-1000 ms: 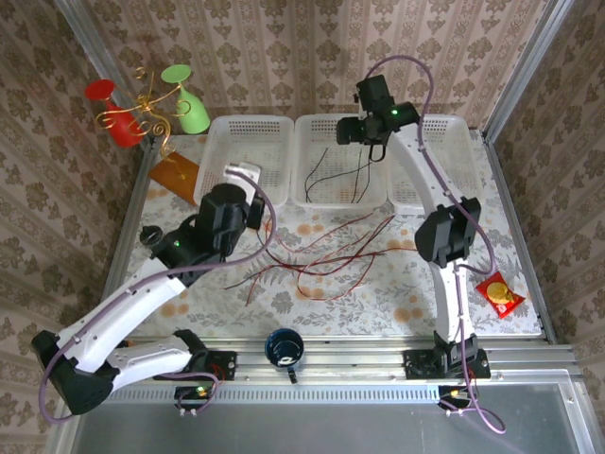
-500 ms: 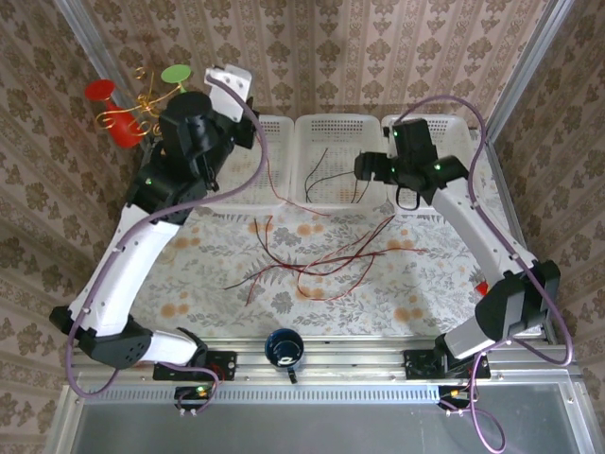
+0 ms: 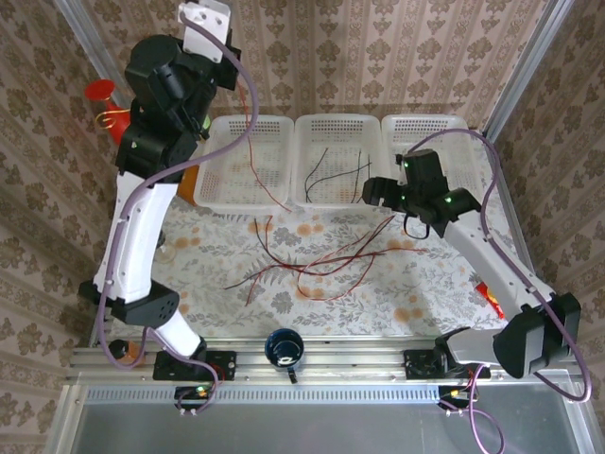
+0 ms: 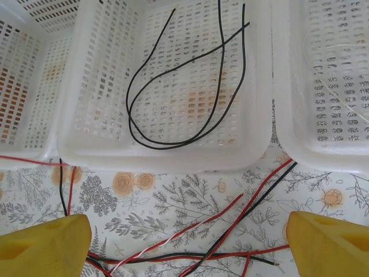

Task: Untangle the cables
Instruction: Place the cable into the container.

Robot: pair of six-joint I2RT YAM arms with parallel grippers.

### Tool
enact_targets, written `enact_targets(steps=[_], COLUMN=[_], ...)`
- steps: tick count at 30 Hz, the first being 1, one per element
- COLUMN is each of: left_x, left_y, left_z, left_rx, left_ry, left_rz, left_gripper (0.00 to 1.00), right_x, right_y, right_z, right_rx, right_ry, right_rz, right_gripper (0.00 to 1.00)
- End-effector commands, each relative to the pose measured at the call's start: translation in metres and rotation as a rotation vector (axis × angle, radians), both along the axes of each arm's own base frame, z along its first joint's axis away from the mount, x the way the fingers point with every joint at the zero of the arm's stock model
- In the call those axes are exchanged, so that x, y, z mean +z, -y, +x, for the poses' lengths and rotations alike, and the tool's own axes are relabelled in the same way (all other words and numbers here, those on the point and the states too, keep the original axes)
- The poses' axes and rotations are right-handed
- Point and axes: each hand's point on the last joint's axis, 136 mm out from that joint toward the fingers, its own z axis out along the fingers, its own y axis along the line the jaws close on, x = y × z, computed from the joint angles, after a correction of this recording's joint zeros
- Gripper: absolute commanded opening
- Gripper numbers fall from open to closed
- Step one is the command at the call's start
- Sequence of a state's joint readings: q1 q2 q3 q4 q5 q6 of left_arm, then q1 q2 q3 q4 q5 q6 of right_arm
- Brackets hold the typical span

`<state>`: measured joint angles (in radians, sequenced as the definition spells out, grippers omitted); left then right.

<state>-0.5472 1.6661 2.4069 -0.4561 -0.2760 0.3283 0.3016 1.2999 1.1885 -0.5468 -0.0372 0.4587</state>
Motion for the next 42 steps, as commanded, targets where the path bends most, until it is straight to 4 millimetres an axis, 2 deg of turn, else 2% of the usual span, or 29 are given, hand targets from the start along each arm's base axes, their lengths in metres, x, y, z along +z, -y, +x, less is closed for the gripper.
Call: enact_targets(steps=[1, 5, 8, 13, 16, 18, 22, 30, 32, 35, 38, 42], left_x=[0.041, 0.052, 0.043, -0.004, -0.043, -0.053, -0.034, 0.034, 0.043, 0.048, 0.054, 0.055], left_y=[-0.015, -0.027, -0.031, -0.03, -0.049, -0.056, -0.055, -0.048, -0.051, -0.054, -0.05, -0.053], left_z=[-0.012, -0.005, 0.01, 0.048, 0.077, 0.085, 0.072, 0.024, 0.023, 0.03, 0.024, 0.028], left_rx=[0.048, 0.104, 0.136, 0.204, 0.267, 0.281, 0.228, 0.187, 0.239, 0.301, 0.276, 0.316], left_ry=[0.137, 0.191, 0.18, 0.095, 0.014, -0.014, 0.024, 0.211, 0.255, 0.276, 0.316, 0.339], left_rz=[0.022, 0.021, 0.043, 0.138, 0.18, 0.175, 0.108, 0.033, 0.067, 0.128, 0.116, 0.137], left_gripper=[0.0, 0.0, 0.0, 0.0, 0.0, 0.0, 0.0, 0.0, 0.0, 0.0, 0.0, 0.0], right_x=[0.004, -0.003, -0.006, 0.0, 0.001, 0.002, 0.003, 0.007, 0.008, 0.011, 0.011, 0.008], right_y=[0.001, 0.008, 0.012, 0.013, 0.015, 0.017, 0.019, 0.016, 0.016, 0.014, 0.016, 0.018], right_z=[-0.006, -0.009, -0.012, -0.012, -0.014, -0.014, -0.012, -0.005, -0.004, -0.003, -0.004, -0.006], right_rx=[-0.007, -0.017, -0.02, -0.017, -0.013, -0.014, -0.017, -0.014, -0.013, -0.01, -0.015, -0.024], right_ry=[0.016, 0.004, -0.011, -0.001, -0.002, -0.001, 0.0, 0.003, 0.003, 0.007, 0.005, 0.001], right_rz=[0.026, -0.008, -0.011, -0.007, -0.015, -0.018, -0.019, -0.012, -0.011, -0.007, -0.012, -0.014], right_gripper=[0.89, 0.9, 0.9, 0.9, 0.9, 0.9, 0.91, 0.91, 0.91, 0.91, 0.91, 0.91])
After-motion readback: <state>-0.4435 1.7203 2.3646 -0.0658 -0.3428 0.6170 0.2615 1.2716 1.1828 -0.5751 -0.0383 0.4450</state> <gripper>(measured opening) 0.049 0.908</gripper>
